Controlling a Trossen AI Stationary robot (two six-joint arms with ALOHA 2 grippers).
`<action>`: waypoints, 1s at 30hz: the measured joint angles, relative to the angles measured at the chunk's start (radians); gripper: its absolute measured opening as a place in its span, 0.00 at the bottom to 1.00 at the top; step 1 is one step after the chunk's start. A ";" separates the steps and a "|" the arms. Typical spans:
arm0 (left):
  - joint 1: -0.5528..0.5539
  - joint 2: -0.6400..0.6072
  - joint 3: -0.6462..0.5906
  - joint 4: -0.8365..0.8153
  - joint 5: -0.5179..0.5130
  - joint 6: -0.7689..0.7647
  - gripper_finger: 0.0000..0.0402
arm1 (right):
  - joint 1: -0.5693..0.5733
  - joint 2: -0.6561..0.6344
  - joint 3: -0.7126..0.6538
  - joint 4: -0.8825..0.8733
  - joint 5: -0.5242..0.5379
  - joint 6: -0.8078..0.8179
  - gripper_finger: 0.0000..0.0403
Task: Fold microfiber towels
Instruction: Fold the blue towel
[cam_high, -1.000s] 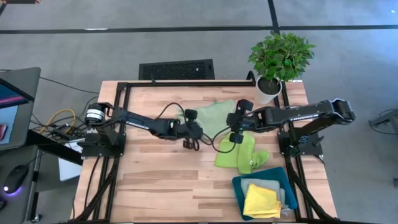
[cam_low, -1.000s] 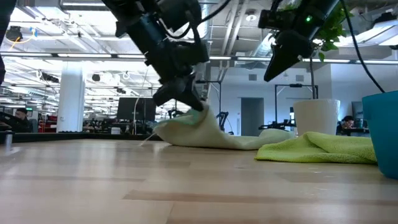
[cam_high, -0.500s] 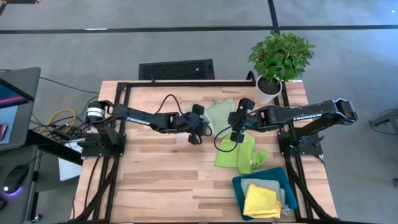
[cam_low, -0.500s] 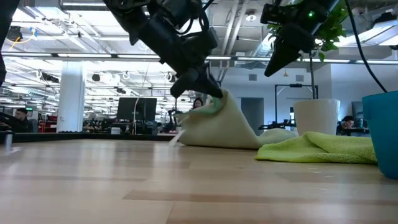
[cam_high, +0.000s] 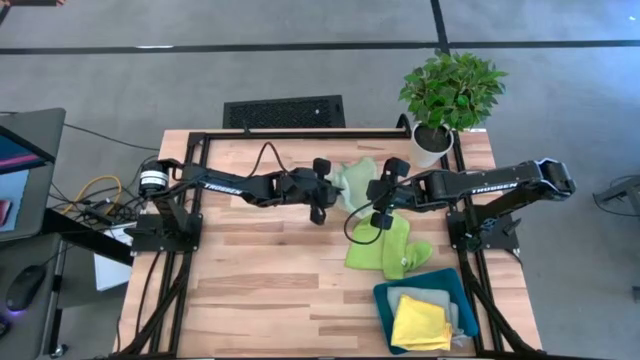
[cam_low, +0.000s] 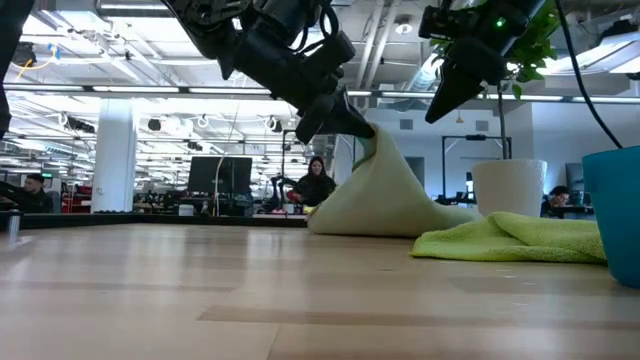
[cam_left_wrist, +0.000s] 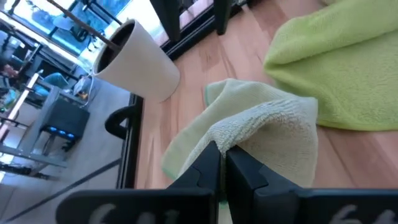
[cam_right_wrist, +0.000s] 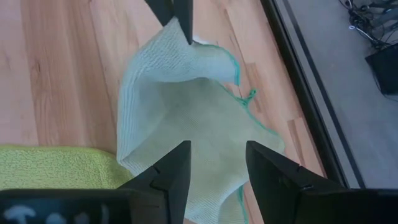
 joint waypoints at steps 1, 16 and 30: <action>0.002 0.000 0.000 0.006 0.005 0.000 0.00 | 0.000 0.000 0.000 0.000 0.000 0.000 0.44; 0.004 0.238 0.244 -0.022 0.048 0.076 0.00 | 0.000 0.000 0.000 0.000 0.001 0.002 0.44; 0.007 0.393 0.494 -0.137 0.108 0.179 0.00 | 0.002 -0.003 0.000 -0.138 0.019 0.056 0.44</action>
